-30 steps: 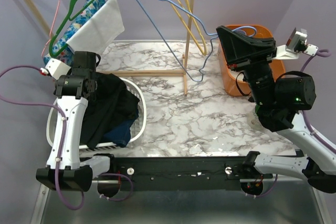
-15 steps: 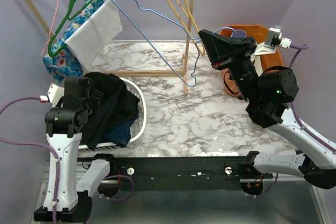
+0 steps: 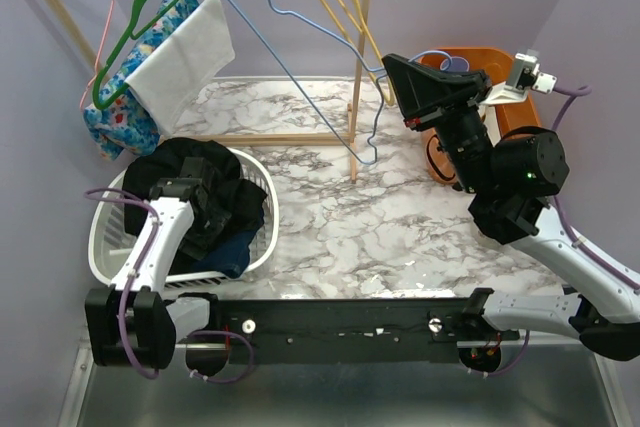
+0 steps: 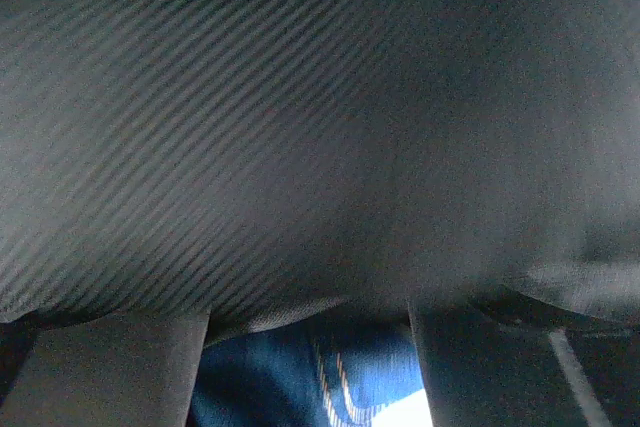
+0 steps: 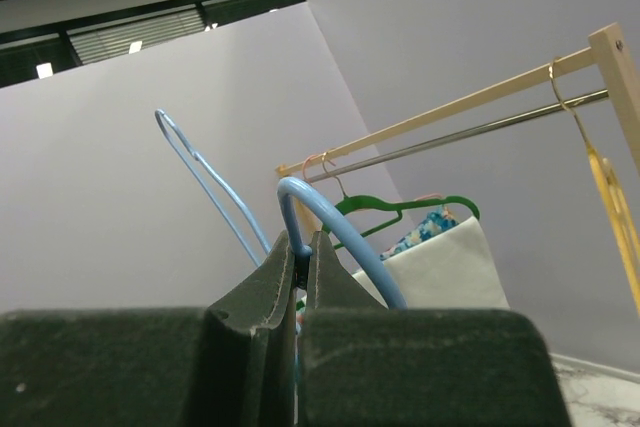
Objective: Remove the skirt from the hanger
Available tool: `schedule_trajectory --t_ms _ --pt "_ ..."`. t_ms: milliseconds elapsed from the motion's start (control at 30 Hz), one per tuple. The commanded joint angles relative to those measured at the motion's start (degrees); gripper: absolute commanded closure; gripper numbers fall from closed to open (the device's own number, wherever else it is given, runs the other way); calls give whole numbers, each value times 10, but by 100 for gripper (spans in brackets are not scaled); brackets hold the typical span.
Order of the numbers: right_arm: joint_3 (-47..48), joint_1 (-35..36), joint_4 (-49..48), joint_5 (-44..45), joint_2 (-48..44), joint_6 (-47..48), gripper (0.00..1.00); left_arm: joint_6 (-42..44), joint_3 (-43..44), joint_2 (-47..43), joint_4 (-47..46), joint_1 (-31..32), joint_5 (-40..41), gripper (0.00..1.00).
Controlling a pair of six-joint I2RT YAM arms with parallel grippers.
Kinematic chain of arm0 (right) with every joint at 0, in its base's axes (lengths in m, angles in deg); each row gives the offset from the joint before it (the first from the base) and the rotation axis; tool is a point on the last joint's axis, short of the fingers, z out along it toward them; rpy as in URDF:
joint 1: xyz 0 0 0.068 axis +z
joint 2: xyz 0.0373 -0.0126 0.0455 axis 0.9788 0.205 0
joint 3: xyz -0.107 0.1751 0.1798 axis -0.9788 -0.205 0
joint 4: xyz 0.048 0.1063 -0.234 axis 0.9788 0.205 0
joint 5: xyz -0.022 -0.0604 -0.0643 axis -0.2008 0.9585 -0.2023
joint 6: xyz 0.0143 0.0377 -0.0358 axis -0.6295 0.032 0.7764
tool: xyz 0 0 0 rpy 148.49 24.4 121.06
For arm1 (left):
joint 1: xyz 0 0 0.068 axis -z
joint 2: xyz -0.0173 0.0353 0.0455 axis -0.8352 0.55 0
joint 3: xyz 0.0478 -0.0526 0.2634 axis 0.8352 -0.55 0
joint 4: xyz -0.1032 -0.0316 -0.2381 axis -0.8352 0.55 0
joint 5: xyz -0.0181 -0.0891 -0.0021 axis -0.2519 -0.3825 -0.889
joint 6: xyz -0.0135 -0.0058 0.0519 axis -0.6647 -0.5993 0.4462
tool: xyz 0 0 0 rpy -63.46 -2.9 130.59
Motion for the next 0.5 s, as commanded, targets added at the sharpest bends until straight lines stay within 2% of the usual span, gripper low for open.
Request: schedule_trajectory --t_ms 0,133,167,267,433,467 --pt "4 0 -7 22 -12 30 99 -23 -22 74 -34 2 68 20" --pt "-2 -1 -7 26 -20 45 99 -40 -30 102 -48 2 111 23" --pt "-3 0 -7 27 -22 51 99 -40 -29 100 -48 2 111 28" --pt "-3 -1 -3 26 -24 66 99 -42 -10 69 -39 8 119 30" --pt "18 -1 53 1 -21 85 99 -24 116 -8 19 58 225 22" --pt "25 0 68 -8 -19 95 99 6 132 -17 15 65 232 20"
